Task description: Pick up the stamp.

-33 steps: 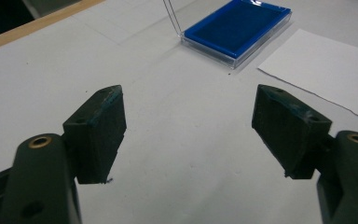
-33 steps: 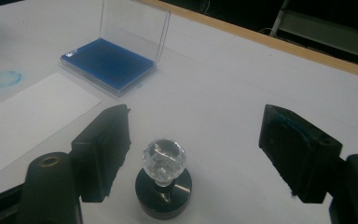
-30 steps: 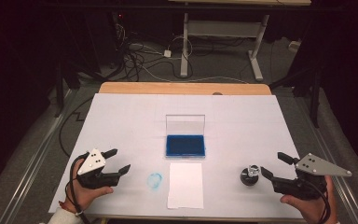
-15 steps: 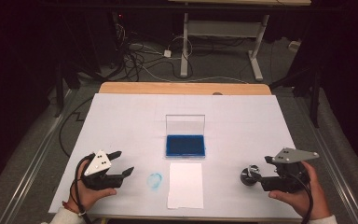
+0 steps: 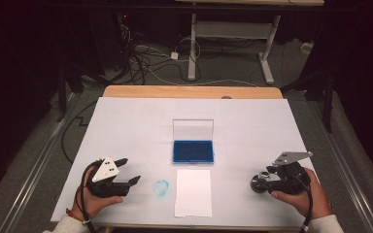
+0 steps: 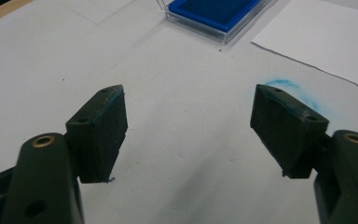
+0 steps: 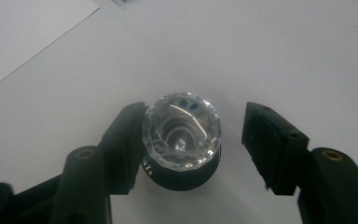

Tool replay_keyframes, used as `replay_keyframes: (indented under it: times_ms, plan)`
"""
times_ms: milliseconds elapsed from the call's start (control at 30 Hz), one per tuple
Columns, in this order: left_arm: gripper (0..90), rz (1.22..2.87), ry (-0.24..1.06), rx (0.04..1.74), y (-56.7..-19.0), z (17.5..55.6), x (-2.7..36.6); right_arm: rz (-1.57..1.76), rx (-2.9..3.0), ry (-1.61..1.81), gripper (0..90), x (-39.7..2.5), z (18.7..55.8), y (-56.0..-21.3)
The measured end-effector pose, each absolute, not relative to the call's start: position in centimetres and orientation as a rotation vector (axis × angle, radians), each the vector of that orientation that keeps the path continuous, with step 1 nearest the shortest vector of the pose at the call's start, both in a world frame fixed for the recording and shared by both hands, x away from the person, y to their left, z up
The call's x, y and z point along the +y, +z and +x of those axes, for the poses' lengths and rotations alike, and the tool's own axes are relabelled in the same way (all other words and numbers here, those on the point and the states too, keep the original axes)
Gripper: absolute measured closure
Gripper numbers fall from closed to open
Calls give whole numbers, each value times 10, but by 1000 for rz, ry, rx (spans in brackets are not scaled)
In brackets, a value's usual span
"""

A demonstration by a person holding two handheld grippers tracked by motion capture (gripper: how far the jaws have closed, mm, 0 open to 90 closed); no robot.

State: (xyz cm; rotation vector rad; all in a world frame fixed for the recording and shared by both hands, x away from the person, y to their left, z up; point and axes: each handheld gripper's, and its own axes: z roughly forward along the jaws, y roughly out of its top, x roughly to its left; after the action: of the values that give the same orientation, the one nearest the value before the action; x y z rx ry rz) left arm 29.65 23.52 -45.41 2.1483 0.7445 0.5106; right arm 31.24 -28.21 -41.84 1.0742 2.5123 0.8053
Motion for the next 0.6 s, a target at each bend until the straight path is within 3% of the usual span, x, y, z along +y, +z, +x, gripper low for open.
replay_keyframes:
  times_ms: [600]
  plan:
    - [265, 2176, 497, 738, -456, 298, 233, 1032, 2524, 783, 521, -278, 312, -421]
